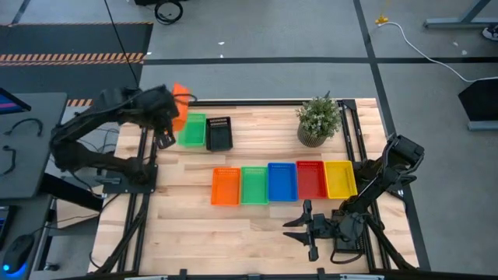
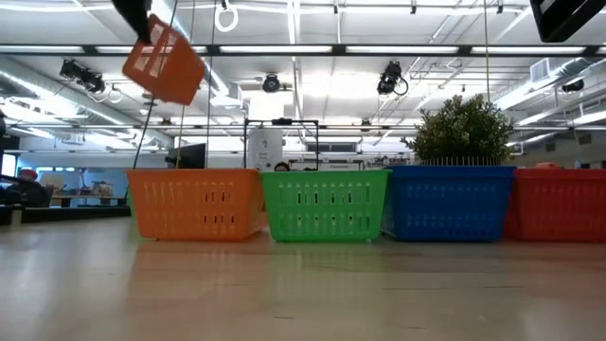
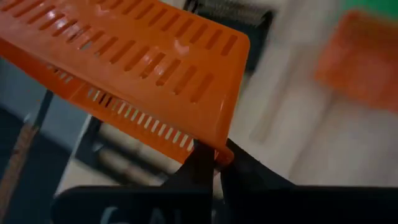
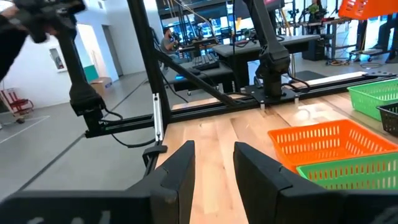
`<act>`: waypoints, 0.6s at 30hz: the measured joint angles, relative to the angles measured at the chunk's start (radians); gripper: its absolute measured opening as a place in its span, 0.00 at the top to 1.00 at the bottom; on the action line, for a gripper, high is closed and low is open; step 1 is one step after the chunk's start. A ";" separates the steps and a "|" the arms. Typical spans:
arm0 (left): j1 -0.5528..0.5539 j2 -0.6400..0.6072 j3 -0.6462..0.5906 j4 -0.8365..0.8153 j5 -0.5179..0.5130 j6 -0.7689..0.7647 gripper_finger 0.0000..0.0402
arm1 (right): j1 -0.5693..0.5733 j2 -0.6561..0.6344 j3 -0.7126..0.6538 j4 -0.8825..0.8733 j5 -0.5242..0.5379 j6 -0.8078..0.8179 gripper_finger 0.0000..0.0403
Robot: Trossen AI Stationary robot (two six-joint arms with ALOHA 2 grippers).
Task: Stack baskets by color
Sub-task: Stack the top orange bin on top of the bottom orange bin
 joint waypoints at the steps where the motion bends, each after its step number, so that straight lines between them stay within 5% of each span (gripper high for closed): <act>1: -0.049 -0.008 0.006 0.009 0.000 -0.040 0.96 | -0.002 0.000 0.000 0.000 0.000 -0.007 0.71; 9: -0.489 0.060 0.007 0.128 -0.009 -0.337 0.97 | -0.022 0.000 0.000 0.000 0.000 -0.018 0.71; 18: -0.765 0.429 0.067 0.178 0.014 -0.556 0.97 | -0.038 0.000 0.000 -0.001 0.000 -0.018 0.71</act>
